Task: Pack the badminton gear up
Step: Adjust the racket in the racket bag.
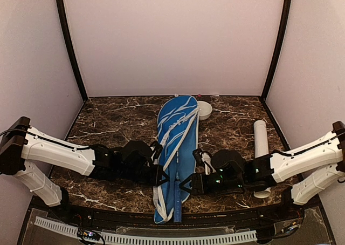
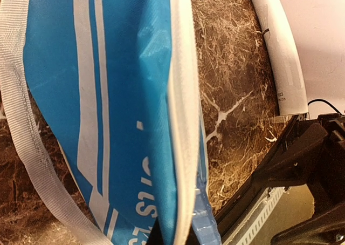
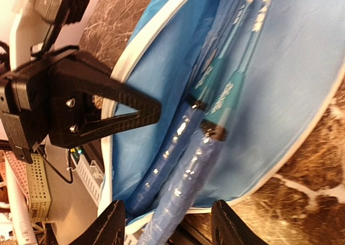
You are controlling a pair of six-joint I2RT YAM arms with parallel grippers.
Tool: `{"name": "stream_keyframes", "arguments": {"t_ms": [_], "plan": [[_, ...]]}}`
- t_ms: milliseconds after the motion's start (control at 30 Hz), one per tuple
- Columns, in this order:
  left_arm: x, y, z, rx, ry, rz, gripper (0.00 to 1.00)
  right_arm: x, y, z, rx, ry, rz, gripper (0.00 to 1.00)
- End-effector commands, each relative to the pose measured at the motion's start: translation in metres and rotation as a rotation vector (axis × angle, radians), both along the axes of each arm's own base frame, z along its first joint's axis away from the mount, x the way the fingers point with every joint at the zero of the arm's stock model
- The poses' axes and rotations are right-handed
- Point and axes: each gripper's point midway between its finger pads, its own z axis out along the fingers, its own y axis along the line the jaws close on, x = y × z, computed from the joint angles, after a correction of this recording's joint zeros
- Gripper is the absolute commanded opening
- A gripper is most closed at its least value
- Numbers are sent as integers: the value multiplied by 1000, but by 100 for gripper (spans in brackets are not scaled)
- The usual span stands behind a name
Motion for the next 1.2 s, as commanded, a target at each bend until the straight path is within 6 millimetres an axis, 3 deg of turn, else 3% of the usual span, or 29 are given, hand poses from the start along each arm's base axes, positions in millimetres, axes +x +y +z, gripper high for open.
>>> {"name": "stream_keyframes", "arguments": {"t_ms": [0,567,700,933,1133,1167], "plan": [[2,-2,7,-40,-16,11,0,-22,24,4,79,53,84,54],[1,2,12,-61,-21,23,0,-32,48,-35,3,173,103,44],[2,4,14,-64,-26,27,0,-30,48,-47,-30,199,98,35],[0,7,10,-57,-20,29,0,-18,46,-42,79,275,49,12],[-2,7,5,-30,-25,11,0,-4,49,-25,165,289,12,7],[-2,8,3,-15,-26,8,0,-2,51,-12,192,275,15,7]]}}
